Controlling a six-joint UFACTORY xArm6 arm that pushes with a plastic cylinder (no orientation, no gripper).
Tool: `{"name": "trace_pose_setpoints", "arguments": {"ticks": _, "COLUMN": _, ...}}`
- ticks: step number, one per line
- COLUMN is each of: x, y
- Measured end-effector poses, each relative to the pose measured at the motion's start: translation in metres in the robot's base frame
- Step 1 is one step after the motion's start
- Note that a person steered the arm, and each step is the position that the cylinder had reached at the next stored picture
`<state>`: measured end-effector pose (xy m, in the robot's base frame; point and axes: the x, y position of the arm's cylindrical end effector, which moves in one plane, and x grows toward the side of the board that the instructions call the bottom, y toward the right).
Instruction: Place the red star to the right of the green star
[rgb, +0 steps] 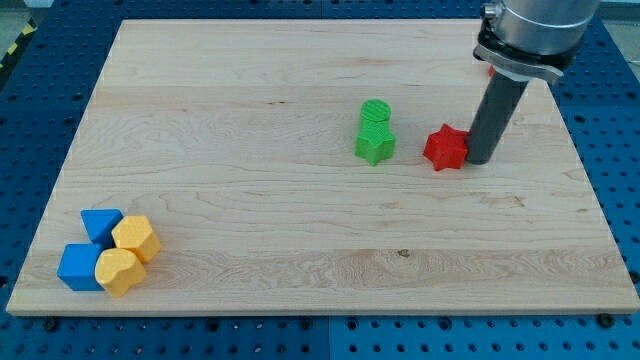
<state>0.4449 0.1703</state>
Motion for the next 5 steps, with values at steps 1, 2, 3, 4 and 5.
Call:
{"name": "trace_pose_setpoints", "arguments": {"ticks": 1, "x": -0.014, "y": -0.018}}
{"name": "trace_pose_setpoints", "arguments": {"ticks": 2, "x": -0.014, "y": -0.037}}
{"name": "trace_pose_setpoints", "arguments": {"ticks": 3, "x": -0.019, "y": -0.057}}
{"name": "trace_pose_setpoints", "arguments": {"ticks": 4, "x": -0.029, "y": -0.063}}
{"name": "trace_pose_setpoints", "arguments": {"ticks": 5, "x": -0.029, "y": -0.034}}
